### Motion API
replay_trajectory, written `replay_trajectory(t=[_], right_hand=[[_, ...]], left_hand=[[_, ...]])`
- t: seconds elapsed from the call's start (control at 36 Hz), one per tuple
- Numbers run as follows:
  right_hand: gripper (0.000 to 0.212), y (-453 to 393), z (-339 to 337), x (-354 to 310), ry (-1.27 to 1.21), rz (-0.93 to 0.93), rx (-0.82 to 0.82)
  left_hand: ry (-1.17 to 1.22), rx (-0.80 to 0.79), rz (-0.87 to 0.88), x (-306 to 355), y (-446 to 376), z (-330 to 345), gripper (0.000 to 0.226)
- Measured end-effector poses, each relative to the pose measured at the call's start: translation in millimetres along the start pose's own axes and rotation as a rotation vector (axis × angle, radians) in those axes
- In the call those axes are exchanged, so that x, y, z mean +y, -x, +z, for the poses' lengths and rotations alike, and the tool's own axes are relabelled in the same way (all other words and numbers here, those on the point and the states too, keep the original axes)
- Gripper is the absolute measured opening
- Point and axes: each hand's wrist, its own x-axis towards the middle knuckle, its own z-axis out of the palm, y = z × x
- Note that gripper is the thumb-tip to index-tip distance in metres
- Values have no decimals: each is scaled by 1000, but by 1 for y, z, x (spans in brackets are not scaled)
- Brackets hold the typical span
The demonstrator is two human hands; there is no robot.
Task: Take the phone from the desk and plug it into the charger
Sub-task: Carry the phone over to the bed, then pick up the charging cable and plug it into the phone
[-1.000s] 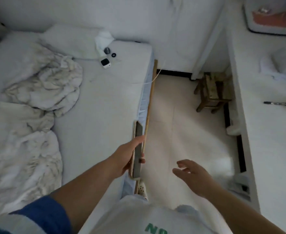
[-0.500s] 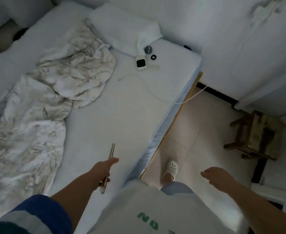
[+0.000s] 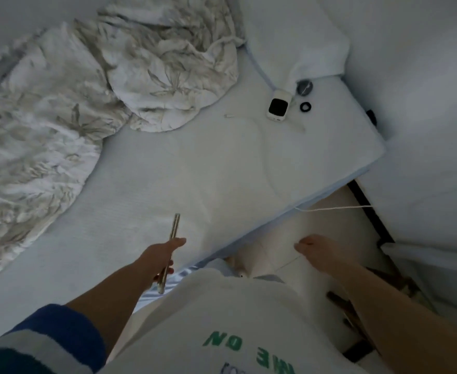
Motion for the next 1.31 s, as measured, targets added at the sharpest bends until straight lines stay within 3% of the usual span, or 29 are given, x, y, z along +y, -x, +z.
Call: replay_trajectory(t=[0.11,0.22,0.31,0.36,0.47,0.61,0.69,0.89,1.03,1.14,1.31], right_hand=[[32,-23,-22,-31,45,-100,-29],[44,-54,-36,-53,207,-151,-94],[35,-82,-43,-65,308,-118,-157],[17,-108,-51,-75,354,-97,-222],[39,-169,-63,-99,475,-165,-242],[31,-254,-72,-135,573,-230,-263],[45,-301,-77,-160,521,-177,-163],[44,-369,-62,-181,85,-48,-49],[37,-371,-49,-173,285,-157,-18],[36,-336,-35,-168,278,-275,-78],[16,-234,-30,-154,164,-545,-298]], left_hand=[[44,-12,-18,28,-9,4,51],[82,-34,17,56,-26,10,50],[142,7,34,73,-46,17,48],[219,35,2,81,-59,24,49],[425,32,-99,92,-76,43,54],[681,-18,-164,106,-95,79,43],[825,-61,-187,117,-111,107,37],[1064,-160,-197,135,-145,156,52],[1133,-198,-129,139,-150,159,68],[1206,-214,-77,144,-144,147,71],[1389,-247,69,161,-116,126,74]])
